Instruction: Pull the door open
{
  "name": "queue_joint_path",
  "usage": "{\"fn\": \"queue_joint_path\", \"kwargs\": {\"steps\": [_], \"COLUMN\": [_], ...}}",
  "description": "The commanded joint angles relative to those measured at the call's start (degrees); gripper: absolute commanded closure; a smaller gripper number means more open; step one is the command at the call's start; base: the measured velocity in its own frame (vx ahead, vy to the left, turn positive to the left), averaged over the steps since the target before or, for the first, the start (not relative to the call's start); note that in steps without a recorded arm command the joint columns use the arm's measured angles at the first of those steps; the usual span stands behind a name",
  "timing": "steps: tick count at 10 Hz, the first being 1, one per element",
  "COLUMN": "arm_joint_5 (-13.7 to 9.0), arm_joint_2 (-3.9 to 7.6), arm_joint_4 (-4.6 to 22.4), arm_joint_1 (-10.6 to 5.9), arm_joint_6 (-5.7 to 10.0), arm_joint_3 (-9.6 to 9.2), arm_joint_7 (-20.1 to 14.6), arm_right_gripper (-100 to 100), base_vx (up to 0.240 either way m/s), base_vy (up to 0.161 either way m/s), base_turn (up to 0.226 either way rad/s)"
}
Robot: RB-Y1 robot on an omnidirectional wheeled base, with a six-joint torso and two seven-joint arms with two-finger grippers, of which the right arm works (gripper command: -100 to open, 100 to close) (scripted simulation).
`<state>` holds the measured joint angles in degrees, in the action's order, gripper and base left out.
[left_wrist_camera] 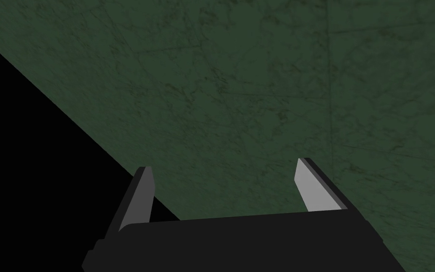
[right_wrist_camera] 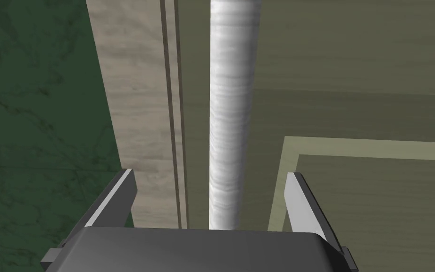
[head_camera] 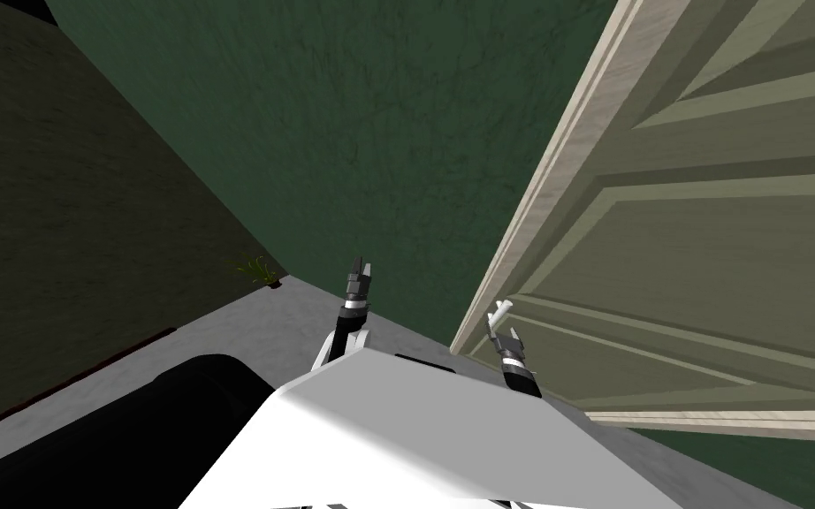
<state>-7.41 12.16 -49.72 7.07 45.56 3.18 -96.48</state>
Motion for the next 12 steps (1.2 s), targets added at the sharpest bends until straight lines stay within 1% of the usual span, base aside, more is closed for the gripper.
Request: {"fn": "queue_joint_path", "kwargs": {"steps": [1, 3, 4, 5, 10, 11, 12], "arm_joint_5": [-0.53, -1.08, -0.83, -0.83, -0.83, -0.30, -0.11], "arm_joint_2": [1.16, 2.21, 1.58, 1.58, 1.58, 2.50, 2.77], "arm_joint_4": [0.31, 1.31, 2.01, 2.01, 2.01, 1.87, 1.81], "arm_joint_1": [0.72, 0.87, 0.33, 0.33, 0.33, 1.08, 1.29], "arm_joint_6": [0.66, 1.37, 1.54, 1.54, 1.54, 2.28, 2.51], "arm_joint_3": [0.64, 1.38, 1.05, 1.05, 1.05, 0.47, 0.25], "arm_joint_7": [-1.07, -1.89, -1.40, -1.40, -1.40, -2.75, -3.17], "arm_right_gripper": [-100, -100, -100, 100, 100, 100, 100], "base_vx": [0.200, 0.190, 0.058, -0.031, -0.009, -0.096, -0.178], "base_vy": [0.000, 0.003, 0.007, 0.011, -0.007, 0.009, -0.012], "base_turn": [0.104, 0.082, -0.021, 0.018, -0.002, 0.087, 0.080]}}
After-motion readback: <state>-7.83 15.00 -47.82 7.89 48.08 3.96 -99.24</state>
